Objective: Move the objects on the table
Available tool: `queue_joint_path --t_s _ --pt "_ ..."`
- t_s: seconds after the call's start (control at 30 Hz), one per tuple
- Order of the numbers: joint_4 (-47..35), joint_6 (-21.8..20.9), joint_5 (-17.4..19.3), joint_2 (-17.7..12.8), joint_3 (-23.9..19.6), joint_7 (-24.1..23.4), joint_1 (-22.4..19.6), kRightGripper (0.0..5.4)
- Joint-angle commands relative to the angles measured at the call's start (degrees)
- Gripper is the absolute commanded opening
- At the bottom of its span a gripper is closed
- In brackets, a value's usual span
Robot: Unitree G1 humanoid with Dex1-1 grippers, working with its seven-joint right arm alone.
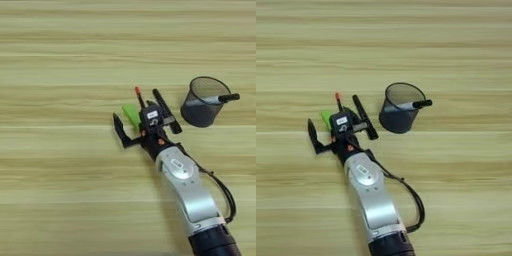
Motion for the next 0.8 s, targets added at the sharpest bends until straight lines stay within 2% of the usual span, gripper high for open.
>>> queue_joint_path --t_s 0.03,0.37,0.7,0.8 --pt "-1.33 -0.48 2.02 0.59 -0.16 1.77 -3.36 5.39" --pt "0.66 1.24 4.46 0.95 -1.51 3.11 -3.98 5.39" --pt "3.26 6.76 8.8 1.72 -4.31 3.64 -5.05 5.39" --pt "3.75 7.18 9.0 1.66 -5.06 3.19 -5.35 5.39"
